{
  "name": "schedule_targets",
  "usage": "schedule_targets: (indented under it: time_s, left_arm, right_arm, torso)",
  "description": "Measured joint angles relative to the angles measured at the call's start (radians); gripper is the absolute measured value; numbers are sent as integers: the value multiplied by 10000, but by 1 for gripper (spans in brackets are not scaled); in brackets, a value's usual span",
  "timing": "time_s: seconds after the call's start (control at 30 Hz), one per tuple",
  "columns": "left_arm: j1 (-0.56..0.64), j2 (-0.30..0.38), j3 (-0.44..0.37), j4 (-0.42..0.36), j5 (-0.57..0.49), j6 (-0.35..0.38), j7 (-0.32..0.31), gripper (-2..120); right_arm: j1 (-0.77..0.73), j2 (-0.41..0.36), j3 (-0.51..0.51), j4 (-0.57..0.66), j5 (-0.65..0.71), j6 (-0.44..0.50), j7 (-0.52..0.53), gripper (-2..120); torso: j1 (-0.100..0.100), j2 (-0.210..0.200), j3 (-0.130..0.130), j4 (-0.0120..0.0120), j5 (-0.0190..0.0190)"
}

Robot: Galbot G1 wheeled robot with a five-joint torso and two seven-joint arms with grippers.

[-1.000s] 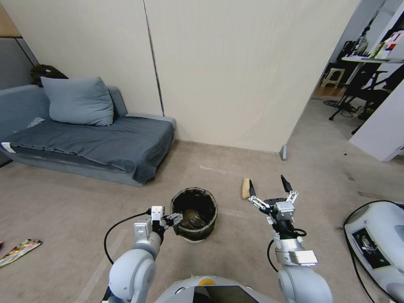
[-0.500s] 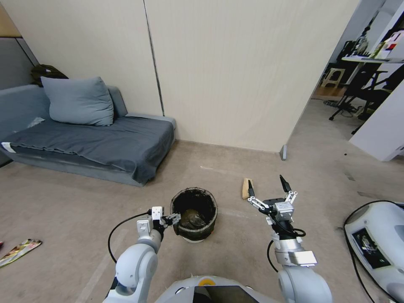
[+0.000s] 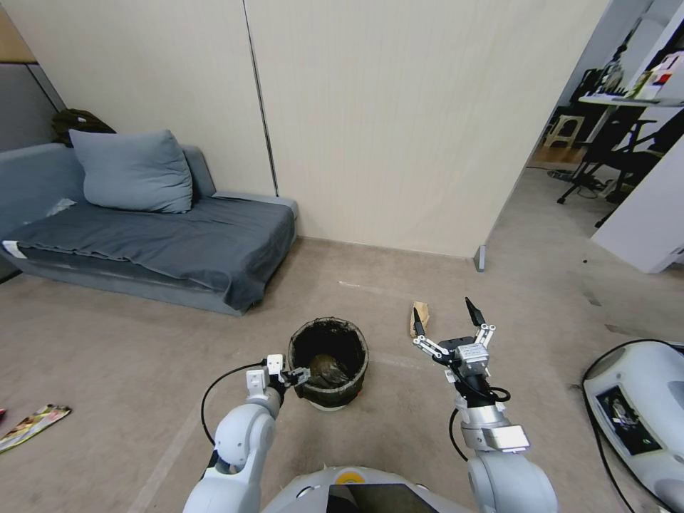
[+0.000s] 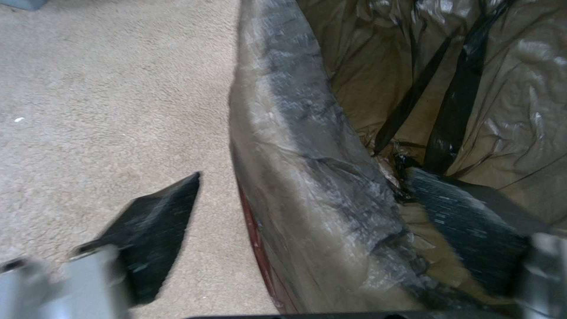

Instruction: Pick up the trash bin, then pick up the garbage from the floor and place it into the trash bin.

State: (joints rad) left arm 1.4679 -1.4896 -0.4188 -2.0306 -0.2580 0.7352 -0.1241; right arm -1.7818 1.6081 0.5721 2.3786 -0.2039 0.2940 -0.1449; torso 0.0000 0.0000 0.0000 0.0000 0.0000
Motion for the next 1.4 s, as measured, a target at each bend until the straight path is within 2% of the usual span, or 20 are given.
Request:
schedule_targets:
  time_s: [0.2,0.23,0.47,0.5,0.6,0.63,0.7,0.8,1.03,1.4]
  left_arm:
    - [-62,-59,76,208,28,-7,-19,65]
    - [-62,-59,76,208,28,-7,-19,65]
    - [-28,-95,98,294,91,-47,-48,34]
    - [-28,-95,98,294,91,-47,-48,34]
    - [-5,-110,78,344,144,-89,-58,21]
    - [-5,-110,78,344,144,-89,-58,21]
    - [8,-124,63,380,165,-127,-60,11]
    - [13,-133,60,404,165,-151,-47,3]
    - [16,-160,63,452,215,-198,-43,3]
    - [70,-230,12,334,395,-238,-45,3]
  right_arm:
    - [-7,0,-4,-12,-45,30,-46,100]
    - [-7,0,-4,-12,-45,30,-46,100]
    - [-14,-1,-8,-21,-105,45,-79,100]
    - [-14,-1,-8,-21,-105,45,-79,100]
    - [-71,-1,-38,-65,-309,56,-118,100]
    - [-71,-1,-38,-65,-309,56,-118,100]
    - [-81,0,-44,-71,-356,60,-127,100]
    - [-82,0,-46,-73,-384,61,-130,100]
    - [-61,0,-23,-73,-739,62,-50,100]
    - [-39,-1,-70,-123,-463,343,-10,100]
  torso:
    - [0,0,-1,2,2]
    - [0,0,-1,2,2]
    - [-1,0,-2,2,3]
    - [-1,0,-2,2,3]
    - [-1,1,-2,2,4]
    - [-1,1,-2,2,4]
    - [-1,1,-2,3,2]
    - [-1,1,-1,1,0]
    - [-1,1,-1,0,0]
    - [0,0,1,-3,-7]
